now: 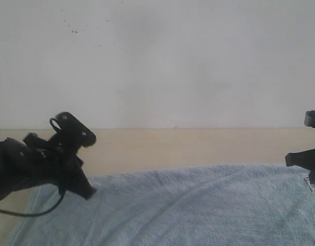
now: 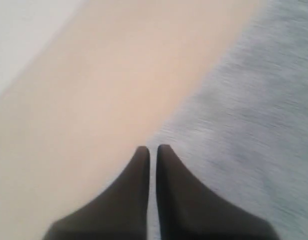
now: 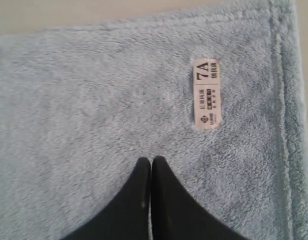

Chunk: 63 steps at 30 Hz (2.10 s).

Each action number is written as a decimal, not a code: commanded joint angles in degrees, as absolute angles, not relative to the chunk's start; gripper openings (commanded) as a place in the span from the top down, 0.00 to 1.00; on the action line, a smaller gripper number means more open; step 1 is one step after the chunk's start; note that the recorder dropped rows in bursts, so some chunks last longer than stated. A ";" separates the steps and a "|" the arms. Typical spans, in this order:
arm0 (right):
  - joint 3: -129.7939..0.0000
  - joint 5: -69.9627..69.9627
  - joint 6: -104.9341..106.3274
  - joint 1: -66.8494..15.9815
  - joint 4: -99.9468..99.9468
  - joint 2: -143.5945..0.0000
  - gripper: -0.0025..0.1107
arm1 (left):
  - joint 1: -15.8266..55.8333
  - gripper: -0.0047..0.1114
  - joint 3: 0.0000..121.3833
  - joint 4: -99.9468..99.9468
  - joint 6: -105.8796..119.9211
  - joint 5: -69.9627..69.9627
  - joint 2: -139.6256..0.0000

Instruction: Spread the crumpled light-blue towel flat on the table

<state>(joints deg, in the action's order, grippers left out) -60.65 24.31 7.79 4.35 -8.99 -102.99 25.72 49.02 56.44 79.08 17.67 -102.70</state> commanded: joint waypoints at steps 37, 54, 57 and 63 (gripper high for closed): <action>-66.39 29.22 11.33 5.51 -12.21 -108.64 0.98 | -4.60 0.49 69.56 47.64 44.20 -30.91 -117.65; -66.39 30.21 11.33 5.51 -13.52 -108.64 0.98 | -1.62 0.93 67.71 57.83 76.87 -48.31 -116.97; -66.39 30.70 11.33 5.51 -13.94 -108.64 0.98 | 1.67 0.93 64.52 61.43 88.03 -53.31 -115.16; -66.39 31.06 11.33 5.51 -14.70 -108.64 0.98 | 9.05 0.93 59.60 54.60 88.91 -52.66 -110.97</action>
